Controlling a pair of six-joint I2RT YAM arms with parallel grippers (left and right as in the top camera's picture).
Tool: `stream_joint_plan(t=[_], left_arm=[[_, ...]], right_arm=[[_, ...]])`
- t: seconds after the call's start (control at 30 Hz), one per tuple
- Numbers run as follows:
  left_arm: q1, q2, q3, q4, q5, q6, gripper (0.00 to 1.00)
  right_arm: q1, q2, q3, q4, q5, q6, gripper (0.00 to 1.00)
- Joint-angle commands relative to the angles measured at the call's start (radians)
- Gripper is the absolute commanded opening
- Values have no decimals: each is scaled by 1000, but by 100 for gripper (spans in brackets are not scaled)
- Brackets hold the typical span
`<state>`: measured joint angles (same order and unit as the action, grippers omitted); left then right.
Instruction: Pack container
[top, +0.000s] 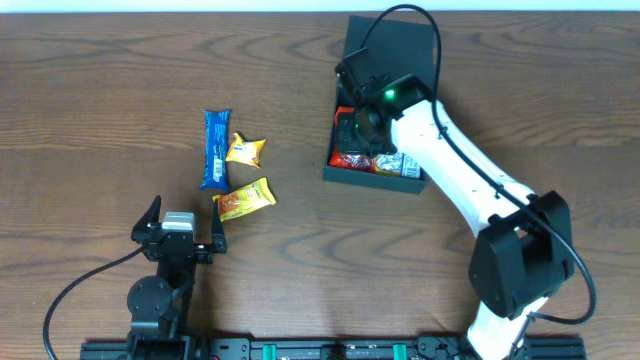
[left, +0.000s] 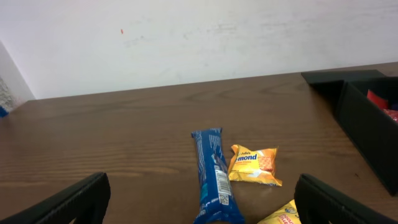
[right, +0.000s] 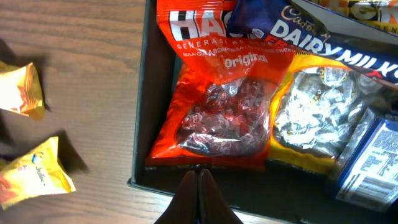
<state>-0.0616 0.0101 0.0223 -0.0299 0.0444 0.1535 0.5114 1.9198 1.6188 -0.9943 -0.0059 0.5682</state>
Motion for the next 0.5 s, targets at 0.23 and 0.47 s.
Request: stream_joint_plan(t=[0.23, 0.47], left_arm=[[3, -6, -18, -47, -19, -4, 95], [3, -6, -18, -47, -19, -5, 95]], right_arm=[[20, -3, -10, 63, 84, 93, 1], [51, -3, -96, 168, 96, 101, 2]])
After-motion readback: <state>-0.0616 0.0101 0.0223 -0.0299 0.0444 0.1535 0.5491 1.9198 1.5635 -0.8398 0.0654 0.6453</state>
